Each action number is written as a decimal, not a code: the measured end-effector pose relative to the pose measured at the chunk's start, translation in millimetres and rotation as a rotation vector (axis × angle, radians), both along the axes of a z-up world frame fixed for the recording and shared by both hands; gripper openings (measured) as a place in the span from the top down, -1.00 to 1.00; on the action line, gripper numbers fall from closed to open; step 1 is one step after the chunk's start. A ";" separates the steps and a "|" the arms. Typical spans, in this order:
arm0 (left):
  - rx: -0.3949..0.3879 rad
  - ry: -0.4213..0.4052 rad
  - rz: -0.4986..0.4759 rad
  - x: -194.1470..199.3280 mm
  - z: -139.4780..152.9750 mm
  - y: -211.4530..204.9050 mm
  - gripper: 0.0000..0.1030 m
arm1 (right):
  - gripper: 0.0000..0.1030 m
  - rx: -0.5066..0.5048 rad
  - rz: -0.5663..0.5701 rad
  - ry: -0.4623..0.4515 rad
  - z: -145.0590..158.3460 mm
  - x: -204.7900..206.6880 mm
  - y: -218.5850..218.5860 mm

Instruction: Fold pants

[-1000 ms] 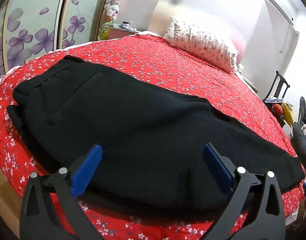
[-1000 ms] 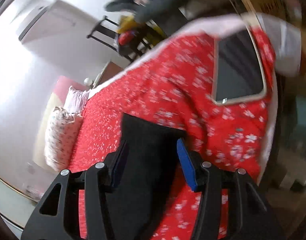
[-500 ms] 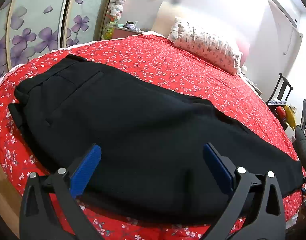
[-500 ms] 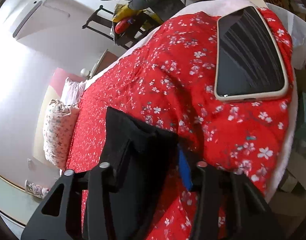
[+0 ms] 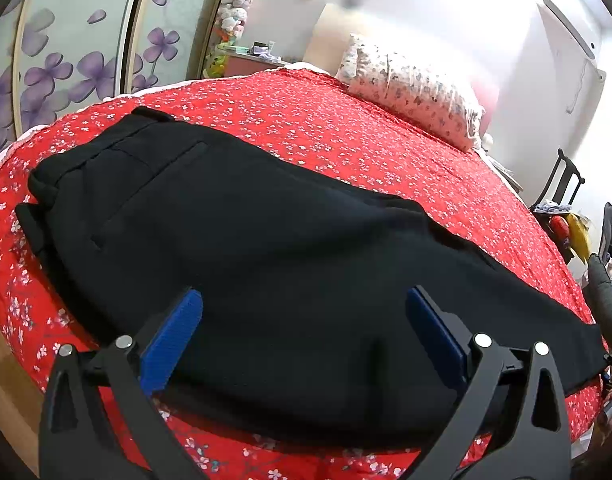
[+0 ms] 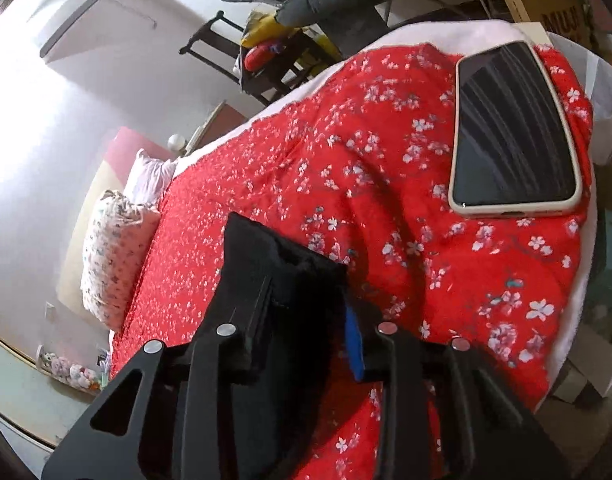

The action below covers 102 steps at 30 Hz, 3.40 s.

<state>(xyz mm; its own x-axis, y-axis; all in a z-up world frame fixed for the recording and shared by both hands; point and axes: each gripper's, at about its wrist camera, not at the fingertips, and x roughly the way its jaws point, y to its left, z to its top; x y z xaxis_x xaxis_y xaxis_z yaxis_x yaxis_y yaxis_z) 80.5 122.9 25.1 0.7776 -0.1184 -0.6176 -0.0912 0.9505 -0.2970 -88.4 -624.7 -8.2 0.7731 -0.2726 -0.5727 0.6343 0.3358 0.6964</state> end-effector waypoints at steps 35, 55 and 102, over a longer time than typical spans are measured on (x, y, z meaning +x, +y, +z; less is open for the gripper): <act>-0.033 -0.004 0.002 0.2 1.5 1.8 -0.96 | 0.60 -0.369 1.048 -0.115 47.3 123.3 330.4; -0.057 -0.009 -0.009 0.2 1.4 7.0 -0.96 | 0.60 -0.318 1.269 -0.059 28.0 116.4 401.2; -0.678 0.157 0.183 0.8 -12.8 168.7 -0.47 | -0.65 -0.140 1.333 -0.089 37.0 103.1 402.5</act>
<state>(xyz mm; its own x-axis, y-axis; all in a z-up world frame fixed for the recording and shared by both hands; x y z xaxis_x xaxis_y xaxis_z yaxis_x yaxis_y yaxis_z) 81.3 291.6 12.3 0.7296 -0.3913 -0.5609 -0.3220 0.5270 -0.7865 14.7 -222.3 28.8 0.5257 0.6601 -0.5365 -0.2753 0.7288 0.6269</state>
